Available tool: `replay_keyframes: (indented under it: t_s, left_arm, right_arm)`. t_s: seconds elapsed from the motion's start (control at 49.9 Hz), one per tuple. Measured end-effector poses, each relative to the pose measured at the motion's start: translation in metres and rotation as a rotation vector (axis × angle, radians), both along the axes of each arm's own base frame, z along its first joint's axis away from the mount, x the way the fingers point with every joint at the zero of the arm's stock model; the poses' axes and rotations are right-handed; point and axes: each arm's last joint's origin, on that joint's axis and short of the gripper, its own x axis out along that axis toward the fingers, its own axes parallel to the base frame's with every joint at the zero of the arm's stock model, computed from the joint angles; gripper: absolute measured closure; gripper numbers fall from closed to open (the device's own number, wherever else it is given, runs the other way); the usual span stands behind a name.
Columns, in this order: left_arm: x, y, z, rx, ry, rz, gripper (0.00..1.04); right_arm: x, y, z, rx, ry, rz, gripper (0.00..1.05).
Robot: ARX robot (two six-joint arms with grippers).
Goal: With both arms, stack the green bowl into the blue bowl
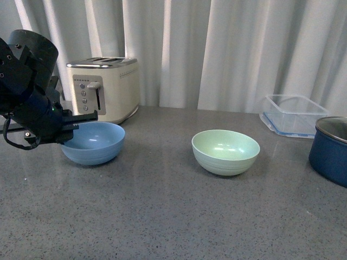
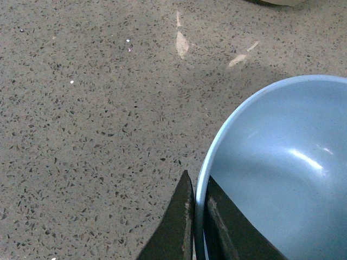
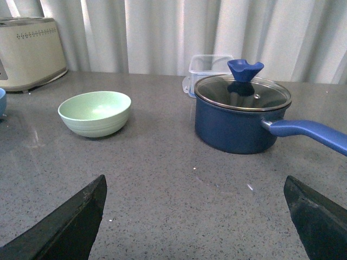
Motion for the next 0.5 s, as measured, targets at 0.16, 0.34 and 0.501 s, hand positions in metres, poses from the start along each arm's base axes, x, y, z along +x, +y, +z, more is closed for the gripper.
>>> replay_keyframes:
  t_s: [0.16,0.34,0.501]
  left_arm:
    - [0.003,-0.017,0.012,-0.031,-0.026,-0.025,1.01]
    - [0.001,-0.048,0.028,-0.056,-0.054,-0.080,1.01]
    - [0.001,-0.067,0.034,-0.067,-0.060,-0.112,1.01]
  right_arm:
    - [0.000,0.000,0.000,0.000,0.000,0.000,0.10]
    - [0.000,0.000,0.000,0.000,0.000,0.000,0.10]
    - [0.000,0.000,0.000,0.000,0.000,0.000,0.10]
